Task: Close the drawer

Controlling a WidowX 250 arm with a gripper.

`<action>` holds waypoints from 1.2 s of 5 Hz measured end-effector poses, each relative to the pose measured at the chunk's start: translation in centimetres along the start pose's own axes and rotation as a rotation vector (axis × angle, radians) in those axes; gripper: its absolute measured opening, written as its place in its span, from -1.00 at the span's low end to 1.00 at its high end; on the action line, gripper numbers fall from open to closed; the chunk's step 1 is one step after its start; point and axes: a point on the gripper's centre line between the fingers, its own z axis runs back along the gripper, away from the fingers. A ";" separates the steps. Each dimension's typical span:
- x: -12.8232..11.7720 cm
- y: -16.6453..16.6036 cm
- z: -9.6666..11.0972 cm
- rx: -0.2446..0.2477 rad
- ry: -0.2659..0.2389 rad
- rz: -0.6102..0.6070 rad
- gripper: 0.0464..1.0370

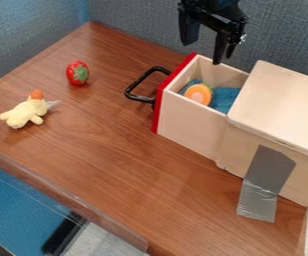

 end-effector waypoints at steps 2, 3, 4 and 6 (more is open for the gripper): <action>-1.8 3.2 -2.2 -0.004 0.045 0.076 0.93; -3.5 7.5 -2.6 -0.017 0.045 0.168 0.93; -3.9 8.9 -3.6 -0.016 0.039 0.195 0.93; -5.2 11.0 -9.1 -0.048 0.120 0.270 0.93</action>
